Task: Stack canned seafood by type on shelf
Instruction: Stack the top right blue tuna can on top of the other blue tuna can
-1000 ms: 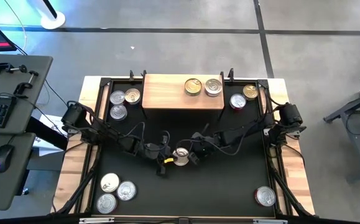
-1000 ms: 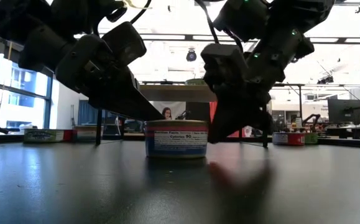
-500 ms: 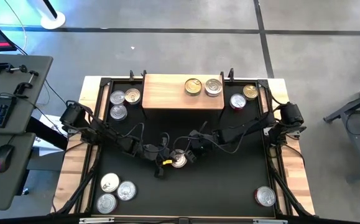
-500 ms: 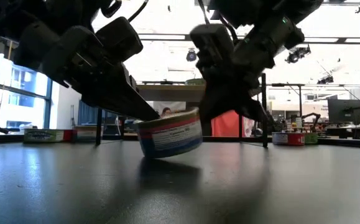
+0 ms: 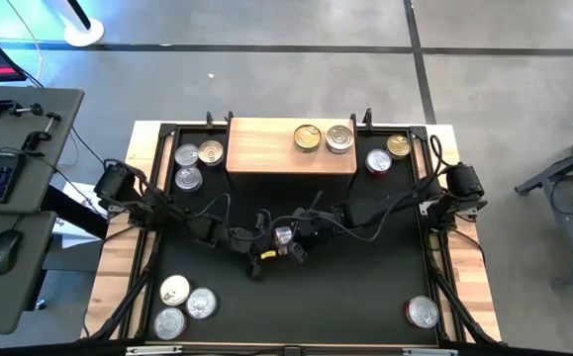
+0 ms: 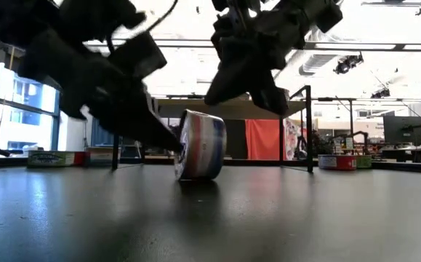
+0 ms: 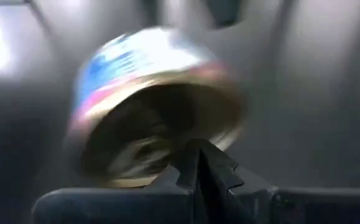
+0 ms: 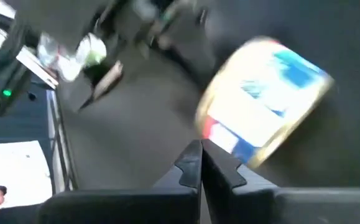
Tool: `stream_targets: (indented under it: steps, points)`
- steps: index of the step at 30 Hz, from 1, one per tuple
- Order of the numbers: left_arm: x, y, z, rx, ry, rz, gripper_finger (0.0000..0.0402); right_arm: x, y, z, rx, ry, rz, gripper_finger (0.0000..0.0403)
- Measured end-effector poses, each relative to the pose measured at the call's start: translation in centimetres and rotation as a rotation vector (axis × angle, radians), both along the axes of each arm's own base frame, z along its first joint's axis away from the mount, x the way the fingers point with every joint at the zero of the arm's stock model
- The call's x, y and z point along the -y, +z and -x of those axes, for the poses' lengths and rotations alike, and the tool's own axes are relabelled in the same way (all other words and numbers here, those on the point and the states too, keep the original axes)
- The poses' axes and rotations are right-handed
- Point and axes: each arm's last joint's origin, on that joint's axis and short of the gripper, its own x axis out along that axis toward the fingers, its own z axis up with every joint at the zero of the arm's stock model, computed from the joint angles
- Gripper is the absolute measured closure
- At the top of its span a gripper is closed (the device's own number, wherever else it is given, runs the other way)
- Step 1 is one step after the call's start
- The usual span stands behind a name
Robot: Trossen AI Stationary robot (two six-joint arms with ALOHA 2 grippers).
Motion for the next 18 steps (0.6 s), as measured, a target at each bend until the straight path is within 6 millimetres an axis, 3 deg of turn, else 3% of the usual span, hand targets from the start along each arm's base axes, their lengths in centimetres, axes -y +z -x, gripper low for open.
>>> stream_targets:
  steps: [5, 9, 14, 18]
  points:
    - [0.2, 0.0, 0.4, -0.030, -0.011, 0.006, 0.0401, 0.0, 0.3, 0.1, 0.003, 0.007, 0.007, 0.0403]
    - [0.3, 1.6, 1.6, -0.091, -0.002, 0.046, 0.0402, 0.7, 2.8, 0.7, 0.089, 0.041, 0.056, 0.0403]
    - [-0.4, 3.7, 4.2, -0.146, 0.126, 0.026, 0.0402, 3.9, 4.9, 0.8, 0.093, 0.008, 0.116, 0.0403]
    - [-1.0, 3.9, 6.9, -0.078, 0.226, 0.089, 0.0401, 5.8, 6.0, -1.5, -0.012, 0.006, 0.246, 0.0403]
